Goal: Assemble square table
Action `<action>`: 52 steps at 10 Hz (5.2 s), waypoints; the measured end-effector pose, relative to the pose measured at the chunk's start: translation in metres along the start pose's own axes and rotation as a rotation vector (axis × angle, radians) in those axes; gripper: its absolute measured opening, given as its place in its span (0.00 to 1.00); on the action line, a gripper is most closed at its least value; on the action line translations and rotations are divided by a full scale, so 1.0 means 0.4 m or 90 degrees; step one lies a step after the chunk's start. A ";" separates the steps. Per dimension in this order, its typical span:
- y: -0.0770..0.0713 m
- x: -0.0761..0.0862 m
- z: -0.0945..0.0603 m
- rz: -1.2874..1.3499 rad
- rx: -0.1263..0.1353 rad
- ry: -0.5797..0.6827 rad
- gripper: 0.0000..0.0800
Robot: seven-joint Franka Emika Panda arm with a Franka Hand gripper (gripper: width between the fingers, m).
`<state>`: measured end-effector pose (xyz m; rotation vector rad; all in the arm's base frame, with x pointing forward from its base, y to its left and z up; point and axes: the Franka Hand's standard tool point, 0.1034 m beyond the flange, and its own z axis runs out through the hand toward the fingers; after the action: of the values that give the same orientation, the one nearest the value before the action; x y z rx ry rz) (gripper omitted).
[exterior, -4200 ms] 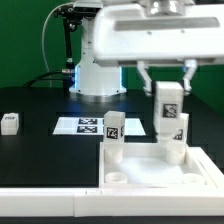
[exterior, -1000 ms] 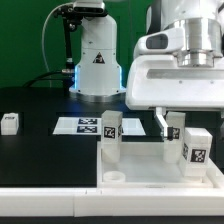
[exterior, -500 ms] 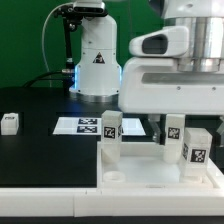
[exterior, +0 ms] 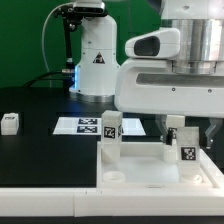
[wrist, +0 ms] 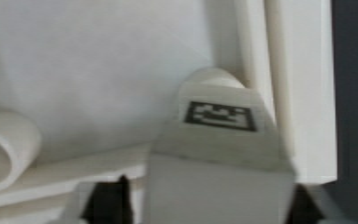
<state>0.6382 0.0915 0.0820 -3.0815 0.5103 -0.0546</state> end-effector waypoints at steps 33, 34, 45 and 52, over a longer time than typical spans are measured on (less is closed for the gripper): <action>-0.054 -0.026 0.010 0.503 0.044 0.043 0.36; -0.060 -0.029 0.013 0.604 0.054 0.033 0.36; -0.081 -0.058 0.032 0.360 0.056 0.030 0.81; -0.064 -0.008 0.007 0.031 0.013 0.070 0.65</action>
Offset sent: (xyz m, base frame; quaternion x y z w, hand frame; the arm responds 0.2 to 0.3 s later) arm 0.0000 0.0000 0.0000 0.0000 0.0000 0.1938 0.9810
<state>0.6434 0.1168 0.0796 -3.0568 0.5836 -0.2286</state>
